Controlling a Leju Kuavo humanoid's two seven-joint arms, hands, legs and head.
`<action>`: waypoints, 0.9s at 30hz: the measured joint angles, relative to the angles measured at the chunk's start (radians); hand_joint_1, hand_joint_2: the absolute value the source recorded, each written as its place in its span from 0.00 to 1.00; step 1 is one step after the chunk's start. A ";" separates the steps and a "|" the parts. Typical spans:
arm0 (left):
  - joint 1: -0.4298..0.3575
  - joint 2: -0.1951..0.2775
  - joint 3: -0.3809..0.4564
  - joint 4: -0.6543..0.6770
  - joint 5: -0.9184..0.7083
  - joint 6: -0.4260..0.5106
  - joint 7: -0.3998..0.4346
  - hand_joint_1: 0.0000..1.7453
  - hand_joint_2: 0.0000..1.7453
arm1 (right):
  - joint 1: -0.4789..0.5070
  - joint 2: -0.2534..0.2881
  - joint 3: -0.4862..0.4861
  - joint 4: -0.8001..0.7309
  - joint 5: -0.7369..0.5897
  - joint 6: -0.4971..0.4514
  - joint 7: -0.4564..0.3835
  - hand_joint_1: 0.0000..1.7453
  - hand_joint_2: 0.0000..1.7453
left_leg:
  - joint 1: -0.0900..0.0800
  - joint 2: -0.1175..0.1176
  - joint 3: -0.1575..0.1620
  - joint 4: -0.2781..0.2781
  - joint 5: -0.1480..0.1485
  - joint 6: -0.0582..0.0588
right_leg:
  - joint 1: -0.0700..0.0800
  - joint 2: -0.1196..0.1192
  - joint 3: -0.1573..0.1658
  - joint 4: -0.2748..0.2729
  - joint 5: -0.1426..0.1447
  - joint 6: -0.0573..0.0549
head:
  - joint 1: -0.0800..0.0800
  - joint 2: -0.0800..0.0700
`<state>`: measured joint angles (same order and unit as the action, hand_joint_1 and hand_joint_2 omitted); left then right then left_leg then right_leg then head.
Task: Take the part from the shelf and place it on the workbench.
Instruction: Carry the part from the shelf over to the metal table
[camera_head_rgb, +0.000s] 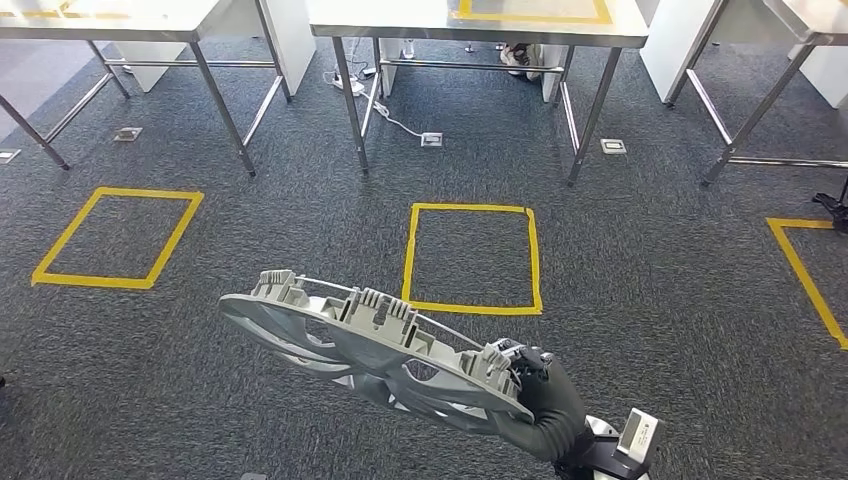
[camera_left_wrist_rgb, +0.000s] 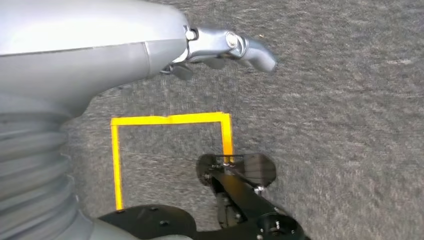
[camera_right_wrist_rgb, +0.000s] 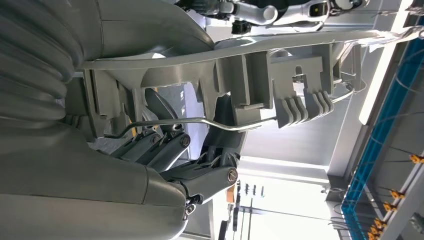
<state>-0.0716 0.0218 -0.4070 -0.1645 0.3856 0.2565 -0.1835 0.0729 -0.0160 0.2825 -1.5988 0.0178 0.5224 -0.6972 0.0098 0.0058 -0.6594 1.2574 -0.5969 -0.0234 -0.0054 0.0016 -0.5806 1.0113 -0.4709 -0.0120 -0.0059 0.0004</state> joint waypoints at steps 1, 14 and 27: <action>0.000 0.001 0.000 0.000 0.000 0.000 -0.001 0.00 1.00 | -0.001 0.000 0.000 0.000 0.001 0.000 0.000 1.00 1.00 | 0.002 -0.001 0.031 -0.071 0.041 0.000 | -0.001 0.003 0.002 0.002 -0.002 0.003 | -0.001 0.000; -0.005 -0.001 0.000 0.000 0.000 0.000 0.003 0.00 1.00 | -0.004 0.000 -0.005 -0.004 0.001 -0.008 0.000 1.00 1.00 | 0.001 -0.001 0.098 -0.231 0.097 0.057 | -0.001 0.005 -0.143 0.297 -0.127 0.056 | 0.014 0.000; -0.009 -0.002 0.000 -0.002 -0.004 0.006 0.006 0.00 1.00 | 0.001 0.000 -0.009 -0.015 -0.013 -0.007 0.000 1.00 1.00 | 0.000 -0.002 0.014 -0.032 -0.009 0.000 | -0.001 0.000 0.015 -0.005 -0.013 -0.003 | 0.003 0.000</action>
<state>-0.0808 0.0195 -0.4070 -0.1661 0.3813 0.2624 -0.1778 0.0737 -0.0155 0.2734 -1.6139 0.0049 0.5152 -0.6976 0.0097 0.0037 -0.6450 1.2259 -0.6059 -0.0233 -0.0063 0.0013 -0.5658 1.0067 -0.4840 -0.0155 -0.0028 0.0004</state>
